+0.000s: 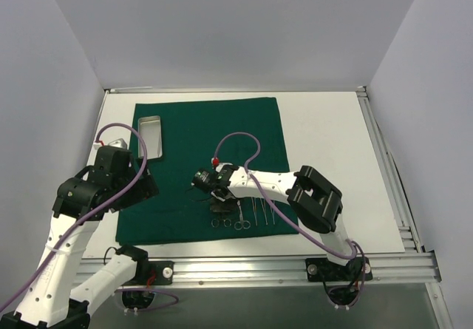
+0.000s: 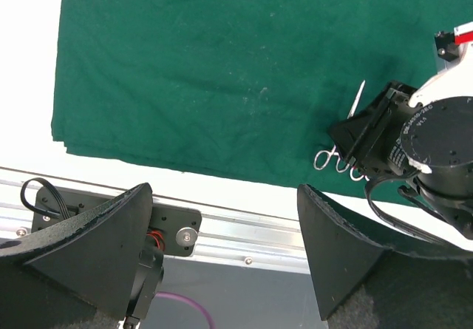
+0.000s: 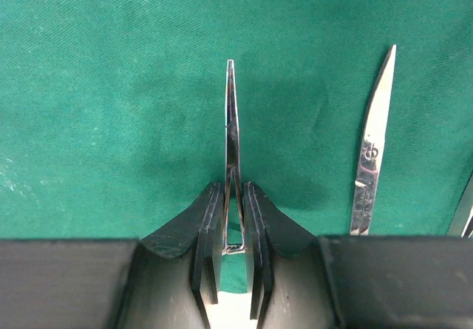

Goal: Open and lay out the surgical kit
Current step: Place the medical item in the surgical kit.

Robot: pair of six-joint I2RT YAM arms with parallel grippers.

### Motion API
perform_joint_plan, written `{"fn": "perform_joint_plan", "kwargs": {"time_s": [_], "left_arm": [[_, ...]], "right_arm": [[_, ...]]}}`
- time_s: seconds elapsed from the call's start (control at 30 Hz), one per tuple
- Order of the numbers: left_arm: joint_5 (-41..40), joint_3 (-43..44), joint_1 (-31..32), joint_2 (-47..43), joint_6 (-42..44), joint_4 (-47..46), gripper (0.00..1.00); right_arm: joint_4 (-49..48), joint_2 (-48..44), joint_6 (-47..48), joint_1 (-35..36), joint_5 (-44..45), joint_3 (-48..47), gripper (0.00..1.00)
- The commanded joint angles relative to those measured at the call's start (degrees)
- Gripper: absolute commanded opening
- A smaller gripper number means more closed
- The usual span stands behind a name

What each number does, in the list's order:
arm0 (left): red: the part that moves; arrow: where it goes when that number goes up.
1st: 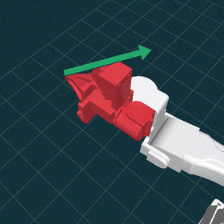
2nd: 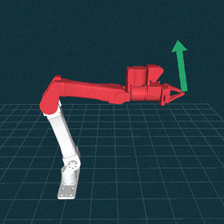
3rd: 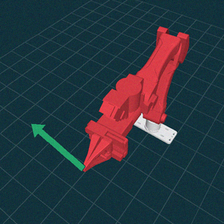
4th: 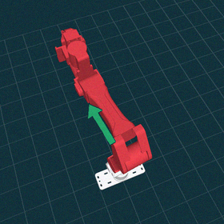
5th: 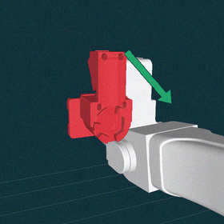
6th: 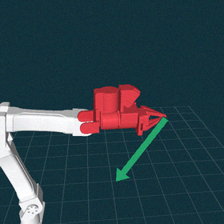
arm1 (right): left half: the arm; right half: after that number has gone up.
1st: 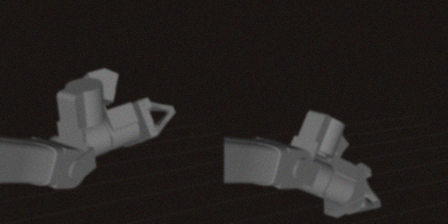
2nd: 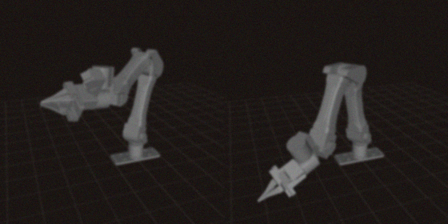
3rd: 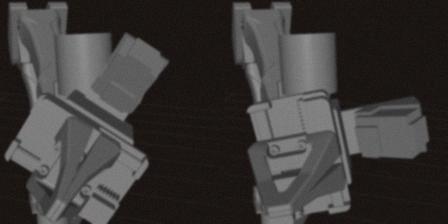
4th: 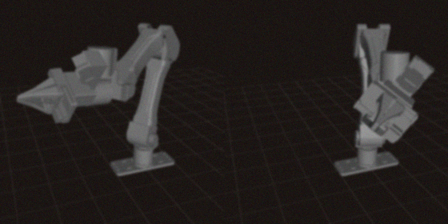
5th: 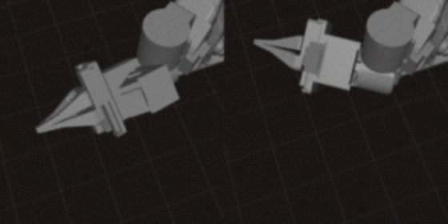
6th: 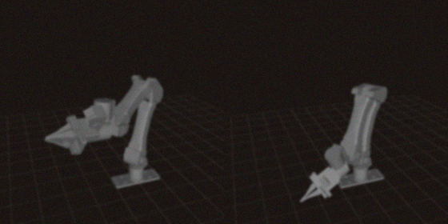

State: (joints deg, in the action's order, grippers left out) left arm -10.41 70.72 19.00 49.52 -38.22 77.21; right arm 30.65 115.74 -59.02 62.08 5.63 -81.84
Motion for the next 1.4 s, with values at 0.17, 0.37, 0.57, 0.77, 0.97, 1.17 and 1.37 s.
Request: {"fn": "perform_joint_plan", "kwargs": {"time_s": [0.17, 0.37, 0.57, 0.77, 0.97, 1.17, 1.37], "left_arm": [[2.0, -0.5, -0.3, -0.2, 1.7, 0.2, 0.88], [2.7, -1.4, -0.3, -0.2, 1.8, 0.0, 0.88], [3.4, -1.1, -0.3, -0.9, 2.6, -0.4, 0.88], [4.3, -1.5, -0.3, -0.9, 2.8, -0.8, 0.88], [4.7, -1.7, -0.3, -0.4, 3.1, -1.5, 0.88], [5.1, -1.7, -0.3, 0.8, 3.4, -2.0, 0.88], [3.6, -0.3, -0.4, 2.4, 4.4, -2.3, 0.89]], "right_arm": [[2.3, 1.3, -1.0, -0.6, -0.1, -2.2, 0.0], [3.2, 1.6, -1.3, -0.6, 0.2, -2.4, 0.02], [3.4, 2.0, -1.0, -0.5, -0.3, -2.7, 0.07], [3.9, 1.9, -1.0, -0.5, -0.1, -2.8, 0.16], [4.7, 1.1, -1.2, -0.6, 0.5, -2.6, 0.27], [4.9, 0.6, -0.8, -0.6, 0.8, -2.8, 0.31], [6.8, -3.1, 0.5, -0.4, 6.1, -5.4, 0.3]]}}
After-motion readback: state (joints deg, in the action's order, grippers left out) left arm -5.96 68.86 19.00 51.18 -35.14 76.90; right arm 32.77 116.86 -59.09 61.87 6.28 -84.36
